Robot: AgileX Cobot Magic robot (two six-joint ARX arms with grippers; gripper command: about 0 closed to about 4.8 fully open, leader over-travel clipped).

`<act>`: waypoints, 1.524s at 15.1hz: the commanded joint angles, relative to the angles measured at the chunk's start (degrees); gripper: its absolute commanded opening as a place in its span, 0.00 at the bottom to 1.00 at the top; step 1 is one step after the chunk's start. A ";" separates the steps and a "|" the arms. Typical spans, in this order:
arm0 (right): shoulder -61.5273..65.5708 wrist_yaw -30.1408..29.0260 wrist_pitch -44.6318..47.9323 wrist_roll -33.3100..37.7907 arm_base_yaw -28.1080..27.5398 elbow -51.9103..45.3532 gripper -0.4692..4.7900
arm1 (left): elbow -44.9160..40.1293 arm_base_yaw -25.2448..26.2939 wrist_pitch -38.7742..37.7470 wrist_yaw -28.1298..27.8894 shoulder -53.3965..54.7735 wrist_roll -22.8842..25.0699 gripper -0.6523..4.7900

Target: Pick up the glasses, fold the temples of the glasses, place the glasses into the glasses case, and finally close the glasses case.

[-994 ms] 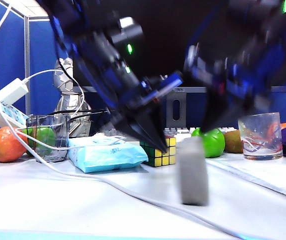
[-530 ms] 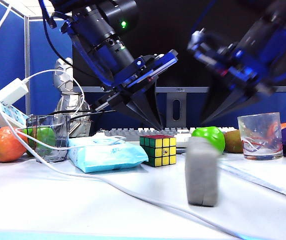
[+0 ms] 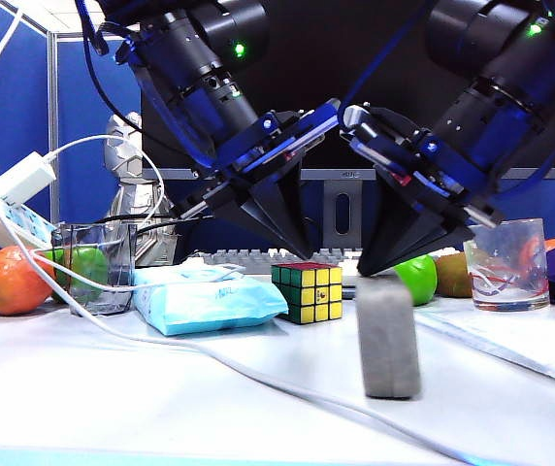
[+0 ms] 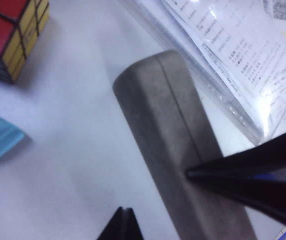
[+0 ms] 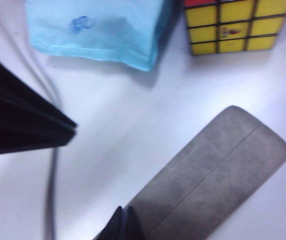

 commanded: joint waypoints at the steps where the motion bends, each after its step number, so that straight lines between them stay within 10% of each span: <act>1: 0.50 6.84 -8.35 0.26 -0.24 -0.52 0.09 | 0.09 -0.09 0.02 0.31 -0.35 0.04 0.11; 11: -9.92 15.85 -14.71 3.04 -0.35 -0.61 0.09 | 0.09 -0.17 3.63 8.07 -0.28 1.55 0.11; 23: 0.66 6.14 -2.91 4.09 -0.46 -0.46 0.09 | 0.11 -0.04 2.38 -0.31 -0.35 -1.14 0.11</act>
